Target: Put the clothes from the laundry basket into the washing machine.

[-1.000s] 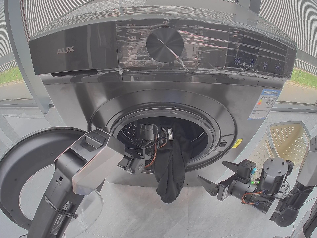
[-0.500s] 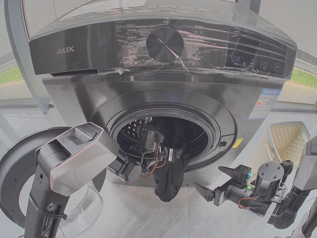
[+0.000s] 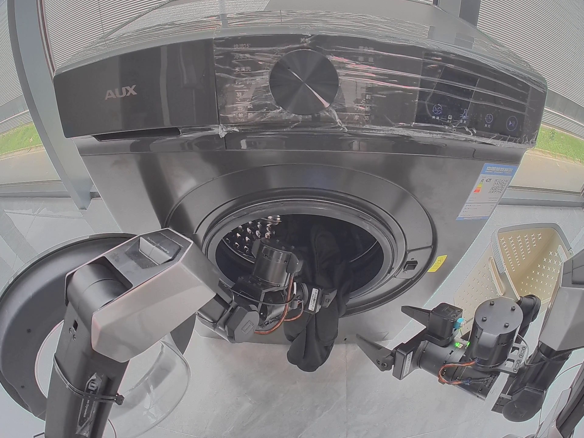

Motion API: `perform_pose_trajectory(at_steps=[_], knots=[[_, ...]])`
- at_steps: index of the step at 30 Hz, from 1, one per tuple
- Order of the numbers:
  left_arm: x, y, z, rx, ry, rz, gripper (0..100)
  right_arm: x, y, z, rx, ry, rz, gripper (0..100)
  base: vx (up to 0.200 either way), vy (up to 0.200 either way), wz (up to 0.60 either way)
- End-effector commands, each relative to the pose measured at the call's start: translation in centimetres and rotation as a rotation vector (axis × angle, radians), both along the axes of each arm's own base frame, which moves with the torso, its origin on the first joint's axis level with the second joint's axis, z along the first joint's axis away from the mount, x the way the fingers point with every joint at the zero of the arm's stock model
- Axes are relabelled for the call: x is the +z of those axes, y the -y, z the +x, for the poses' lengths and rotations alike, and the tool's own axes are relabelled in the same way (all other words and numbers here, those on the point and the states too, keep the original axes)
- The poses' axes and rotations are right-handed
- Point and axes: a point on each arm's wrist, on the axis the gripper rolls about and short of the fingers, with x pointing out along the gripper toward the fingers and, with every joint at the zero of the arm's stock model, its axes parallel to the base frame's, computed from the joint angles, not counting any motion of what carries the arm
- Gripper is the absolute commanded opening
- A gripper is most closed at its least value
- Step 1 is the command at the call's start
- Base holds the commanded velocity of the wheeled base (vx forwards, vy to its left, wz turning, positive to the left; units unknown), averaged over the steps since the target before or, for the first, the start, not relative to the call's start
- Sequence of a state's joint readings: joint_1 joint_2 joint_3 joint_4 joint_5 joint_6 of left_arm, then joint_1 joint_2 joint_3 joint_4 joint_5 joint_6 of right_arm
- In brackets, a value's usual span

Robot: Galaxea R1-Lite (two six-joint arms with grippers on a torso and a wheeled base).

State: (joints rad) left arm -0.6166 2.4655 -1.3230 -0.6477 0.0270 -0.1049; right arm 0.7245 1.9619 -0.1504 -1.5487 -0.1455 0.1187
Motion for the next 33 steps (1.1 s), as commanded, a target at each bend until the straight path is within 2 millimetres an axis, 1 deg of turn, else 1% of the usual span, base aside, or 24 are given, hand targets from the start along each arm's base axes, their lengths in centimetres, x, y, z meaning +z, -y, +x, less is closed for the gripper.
perform_pose_trajectory(at_steps=[1,5,6,13,15,16,17,20,21,22,23,25,29,30,33], knots=[[-1.8,-0.2,1.3,0.021,-0.005,0.005,100,0.0,0.0,0.0,0.001,0.0,0.001,100,0.0,0.0,0.0],[-1.9,0.0,1.9,0.029,0.011,-0.005,100,0.0,-0.1,0.0,0.001,0.001,0.002,100,0.0,0.0,0.0],[-1.8,0.0,2.0,0.031,0.014,-0.006,0,0.0,-0.1,0.0,0.001,0.001,0.002,100,0.0,0.0,0.0],[-0.6,0.6,2.9,0.042,0.079,-0.06,0,-0.1,-0.1,0.1,0.003,-0.001,-0.001,100,0.0,0.0,0.0],[1.2,1.1,3.7,0.065,0.122,-0.142,0,-0.1,-0.1,0.0,0.003,0.0,-0.001,100,0.0,0.0,0.0],[1.3,1.1,3.8,0.072,0.124,-0.153,0,0.0,-0.1,0.0,0.003,0.002,0.001,100,0.0,0.0,0.0],[2.7,1.0,4.7,0.125,0.151,-0.218,0,0.2,-0.1,0.0,0.005,0.008,0.005,100,0.0,0.0,0.0],[4.0,1.0,5.6,0.192,0.203,-0.266,0,0.3,-0.2,0.1,0.005,0.015,0.011,100,0.0,0.0,0.0],[4.1,1.0,5.7,0.193,0.209,-0.272,0,0.3,-0.2,0.1,0.005,0.015,0.011,100,0.0,0.0,0.0],[4.4,0.6,6.5,0.218,0.249,-0.295,0,0.3,-0.2,0.1,0.003,0.014,0.01,100,0.0,0.0,0.0],[4.4,0.6,6.6,0.219,0.252,-0.296,0,0.3,-0.2,0.1,0.003,0.014,0.01,100,0.0,0.0,0.0],[4.1,0.6,7.3,0.223,0.324,-0.339,0,0.3,-0.1,0.1,0.001,0.017,0.006,100,0.0,0.0,0.0],[4.0,0.6,7.5,0.223,0.341,-0.352,0,0.5,-0.1,0.1,0.001,0.022,0.012,100,0.0,0.0,0.0],[3.9,0.6,7.4,0.221,0.342,-0.353,100,0.4,0.0,0.1,-0.001,0.019,0.01,100,0.0,0.0,0.0],[3.7,0.5,7.2,0.221,0.332,-0.35,100,0.4,0.0,0.1,-0.004,0.017,0.008,100,0.0,0.0,0.0]])
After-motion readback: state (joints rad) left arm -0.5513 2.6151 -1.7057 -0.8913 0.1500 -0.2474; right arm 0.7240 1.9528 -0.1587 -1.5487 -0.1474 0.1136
